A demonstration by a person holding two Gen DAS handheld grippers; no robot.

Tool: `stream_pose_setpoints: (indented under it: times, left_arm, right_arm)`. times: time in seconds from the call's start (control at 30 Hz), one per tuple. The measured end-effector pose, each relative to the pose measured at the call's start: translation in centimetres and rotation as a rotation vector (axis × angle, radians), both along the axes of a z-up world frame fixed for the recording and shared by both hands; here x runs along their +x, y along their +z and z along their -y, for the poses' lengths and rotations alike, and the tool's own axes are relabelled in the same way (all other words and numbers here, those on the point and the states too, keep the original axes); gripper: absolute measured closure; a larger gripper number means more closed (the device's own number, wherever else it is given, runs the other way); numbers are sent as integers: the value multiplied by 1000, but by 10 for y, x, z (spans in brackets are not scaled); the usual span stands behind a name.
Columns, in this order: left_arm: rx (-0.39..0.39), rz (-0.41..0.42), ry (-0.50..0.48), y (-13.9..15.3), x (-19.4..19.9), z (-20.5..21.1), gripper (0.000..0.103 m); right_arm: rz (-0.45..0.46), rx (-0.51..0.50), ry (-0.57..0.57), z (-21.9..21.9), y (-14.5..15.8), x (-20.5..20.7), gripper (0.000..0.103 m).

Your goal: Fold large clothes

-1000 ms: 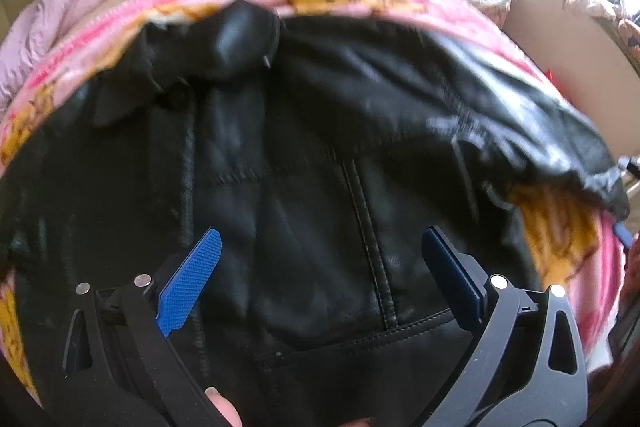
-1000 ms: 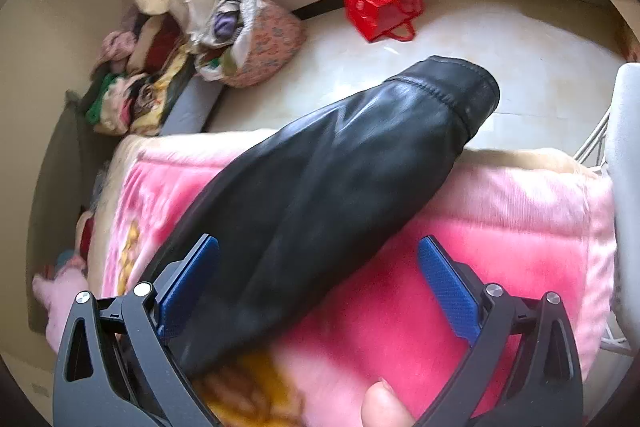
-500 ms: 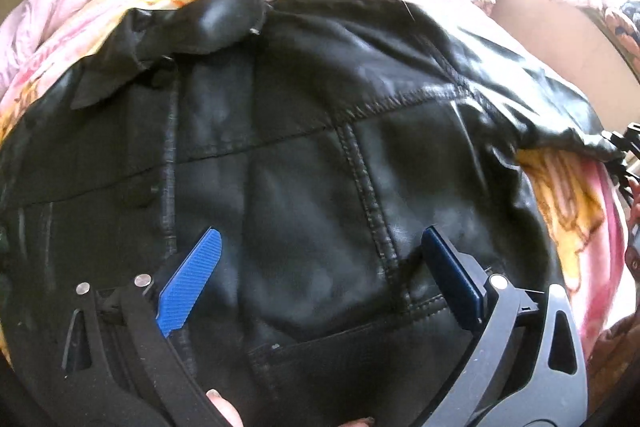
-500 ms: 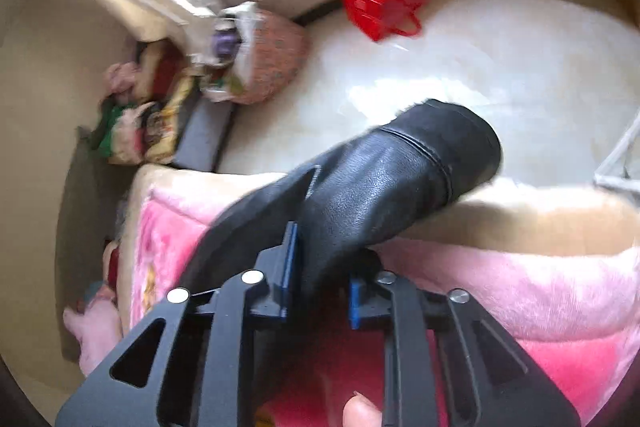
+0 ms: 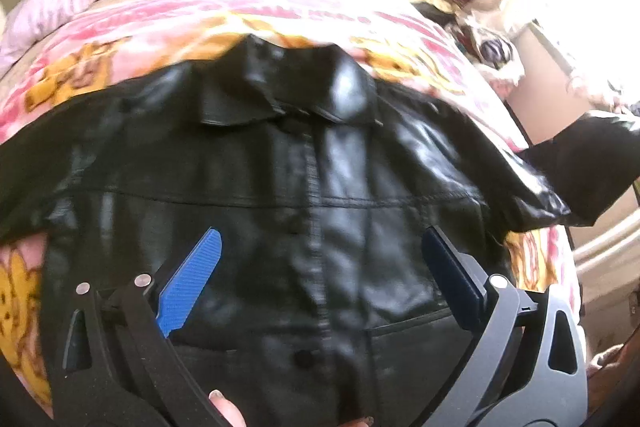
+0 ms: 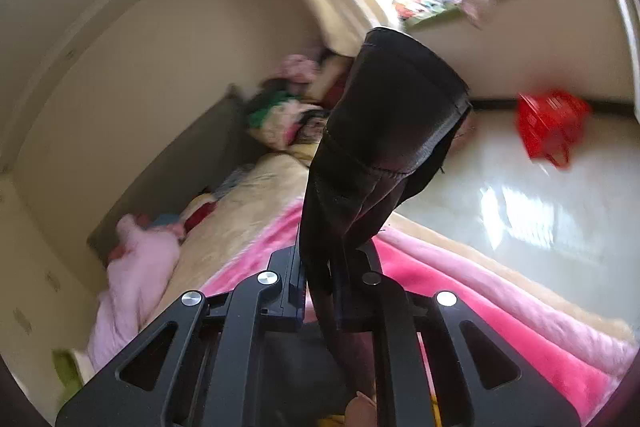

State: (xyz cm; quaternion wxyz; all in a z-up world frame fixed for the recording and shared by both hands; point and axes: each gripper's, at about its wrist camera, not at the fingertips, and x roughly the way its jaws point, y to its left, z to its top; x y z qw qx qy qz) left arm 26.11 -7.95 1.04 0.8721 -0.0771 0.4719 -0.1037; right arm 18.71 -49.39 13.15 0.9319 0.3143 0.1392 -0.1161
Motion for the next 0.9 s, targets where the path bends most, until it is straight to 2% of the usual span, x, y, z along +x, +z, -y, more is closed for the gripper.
stream_pose_setpoints:
  times: [0.2, 0.3, 0.5, 0.6, 0.8, 0.9]
  left_arm:
    - [-36, 22, 69, 10, -4, -52, 9]
    - [-77, 33, 107, 13, -4, -78, 9]
    - [-179, 51, 141, 19, -4, -118, 9]
    - [-223, 54, 159, 21, -4, -139, 9]
    - [-330, 47, 200, 18, -3, -178, 9]
    - [-446, 5, 163, 5, 4, -189, 9]
  right_arm:
    - [28, -107, 135, -64, 36, 33, 96]
    - [62, -153, 250, -109, 52, 52, 96]
    - [125, -202, 453, -189, 58, 68, 96]
    - [125, -231, 540, -230, 51, 76, 96]
    - [65, -234, 653, -299, 7, 93, 96]
    - [2, -225, 697, -332, -23, 100, 96]
